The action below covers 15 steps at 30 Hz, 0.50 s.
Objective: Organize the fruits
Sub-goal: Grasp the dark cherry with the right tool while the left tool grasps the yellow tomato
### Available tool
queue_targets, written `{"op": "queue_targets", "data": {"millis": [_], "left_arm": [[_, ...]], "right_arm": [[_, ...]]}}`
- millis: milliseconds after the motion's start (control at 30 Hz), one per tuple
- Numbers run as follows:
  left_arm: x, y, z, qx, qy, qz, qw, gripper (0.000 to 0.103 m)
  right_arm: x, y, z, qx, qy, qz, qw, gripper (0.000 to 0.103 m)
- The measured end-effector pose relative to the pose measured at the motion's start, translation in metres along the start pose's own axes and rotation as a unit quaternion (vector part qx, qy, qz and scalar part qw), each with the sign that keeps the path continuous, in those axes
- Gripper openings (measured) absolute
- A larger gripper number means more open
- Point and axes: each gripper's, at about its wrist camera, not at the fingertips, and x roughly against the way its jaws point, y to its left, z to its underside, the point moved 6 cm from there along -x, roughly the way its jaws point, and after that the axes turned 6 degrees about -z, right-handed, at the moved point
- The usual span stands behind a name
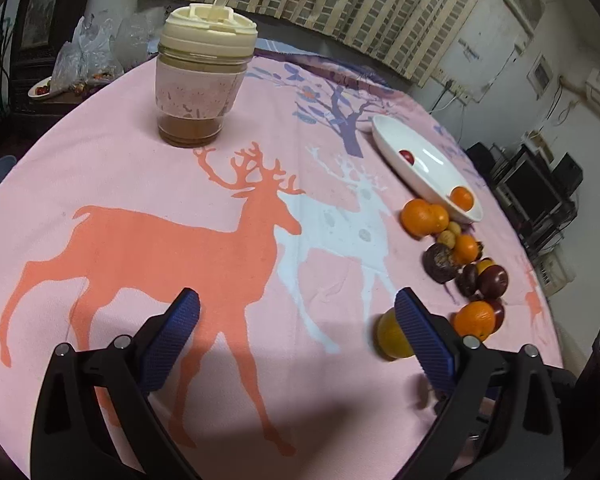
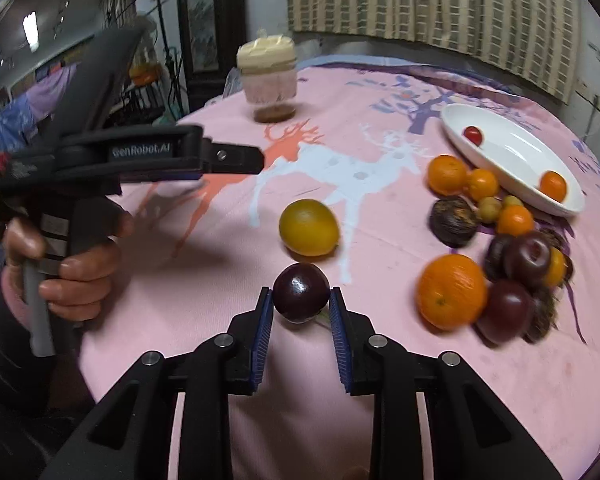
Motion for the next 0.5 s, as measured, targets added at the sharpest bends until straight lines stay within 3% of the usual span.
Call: {"op": "queue_targets", "data": {"millis": [133,233,333,500], "left_arm": [[0.003,-0.027,0.004,-0.066,-0.014,-0.021,0.9975,0.095],[-0.001,-0.057,0.012,-0.114,-0.01,-0.011,0.9934,0.093],[-0.011,-0.078,0.019,-0.154,0.005,-0.021,0.9878,0.078],[-0.024,-0.092,0.027,-0.181,0.033,-0.027,0.9826,0.066]], "right_arm": [[0.04,-0.024,0.006,-0.038,-0.032,0.015,0.999,0.029],[0.057,-0.039,0.008,-0.061,-0.047,0.03,0.997,0.029],[0.067,-0.049,0.008,-0.075,-0.061,0.035,0.995,0.029],[0.071,-0.056,0.014,-0.087,-0.069,0.032,0.993,0.029]]}}
